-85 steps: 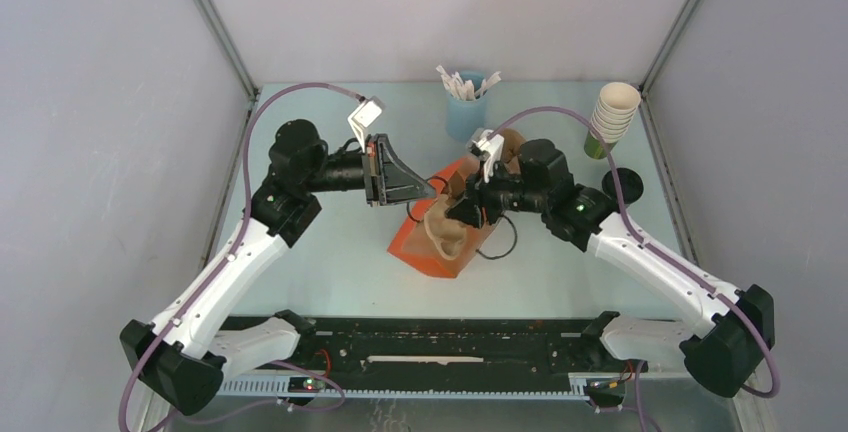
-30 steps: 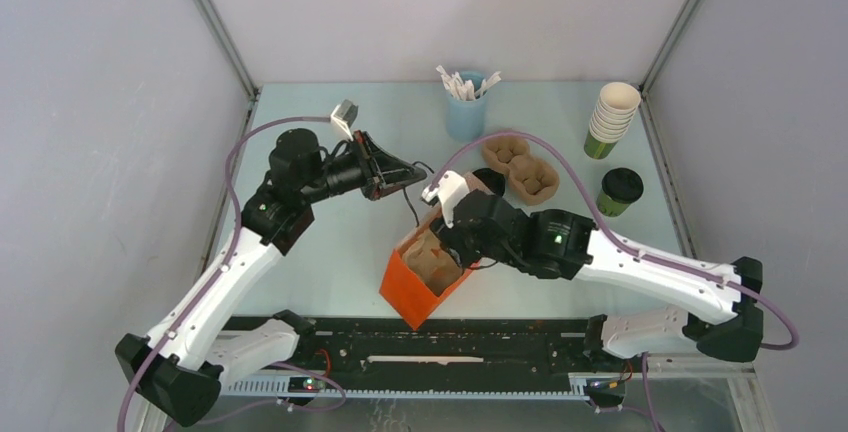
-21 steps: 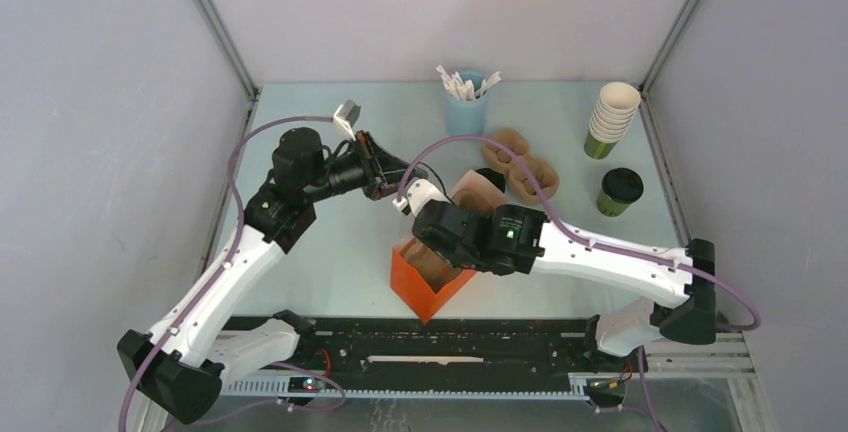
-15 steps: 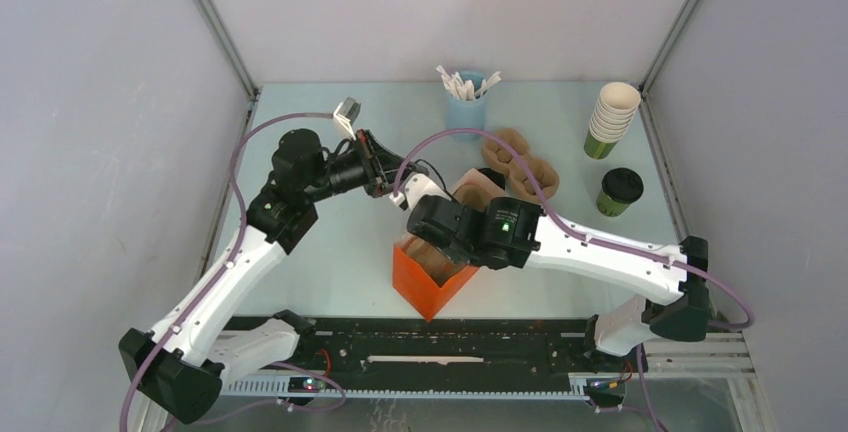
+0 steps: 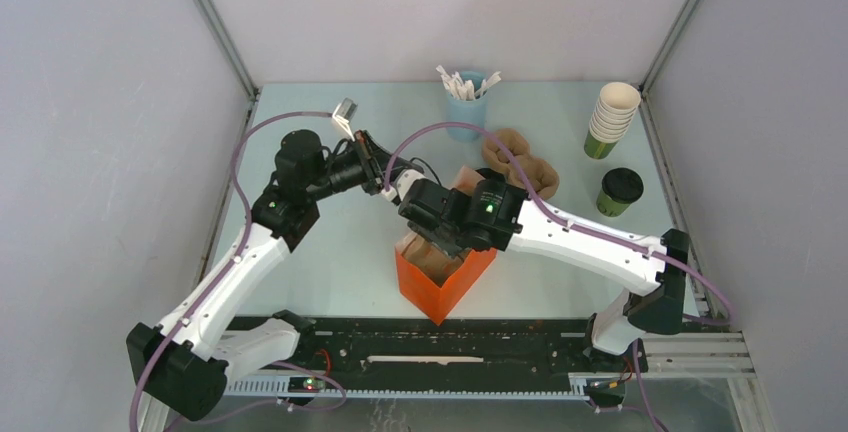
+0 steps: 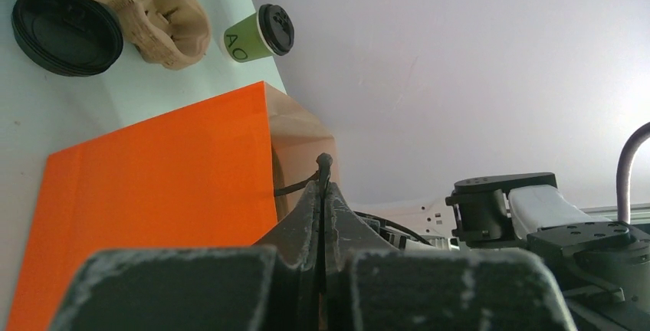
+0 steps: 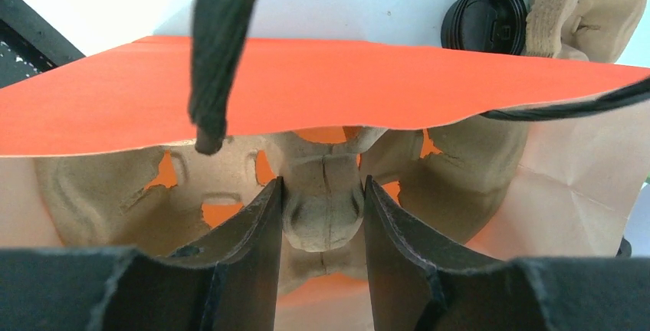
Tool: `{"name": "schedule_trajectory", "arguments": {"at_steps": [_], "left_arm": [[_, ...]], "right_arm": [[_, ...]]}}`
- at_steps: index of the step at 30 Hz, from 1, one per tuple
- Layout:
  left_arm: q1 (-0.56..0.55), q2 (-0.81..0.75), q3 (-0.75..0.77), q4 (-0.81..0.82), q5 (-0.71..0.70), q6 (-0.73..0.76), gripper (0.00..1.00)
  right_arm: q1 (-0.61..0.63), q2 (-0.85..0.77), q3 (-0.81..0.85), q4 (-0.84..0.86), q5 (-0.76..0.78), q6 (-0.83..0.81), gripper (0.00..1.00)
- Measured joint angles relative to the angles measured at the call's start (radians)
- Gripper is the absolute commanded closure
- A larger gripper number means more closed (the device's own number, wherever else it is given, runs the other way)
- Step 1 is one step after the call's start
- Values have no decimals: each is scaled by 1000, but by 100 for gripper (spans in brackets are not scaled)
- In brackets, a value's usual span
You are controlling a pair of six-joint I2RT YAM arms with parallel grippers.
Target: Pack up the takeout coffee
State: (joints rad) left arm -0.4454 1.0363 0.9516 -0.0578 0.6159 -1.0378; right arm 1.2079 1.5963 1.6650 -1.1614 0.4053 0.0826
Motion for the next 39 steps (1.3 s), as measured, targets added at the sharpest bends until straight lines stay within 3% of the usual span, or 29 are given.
{"name": "schedule_trajectory", "arguments": {"at_steps": [14, 39], "left_arm": [[26, 0, 0, 12, 21, 29, 100], [36, 7, -2, -5, 15, 55, 100]], "right_arm": [[-29, 20, 36, -14, -47, -40, 59], [-10, 103, 150, -190, -42, -44, 56]]}}
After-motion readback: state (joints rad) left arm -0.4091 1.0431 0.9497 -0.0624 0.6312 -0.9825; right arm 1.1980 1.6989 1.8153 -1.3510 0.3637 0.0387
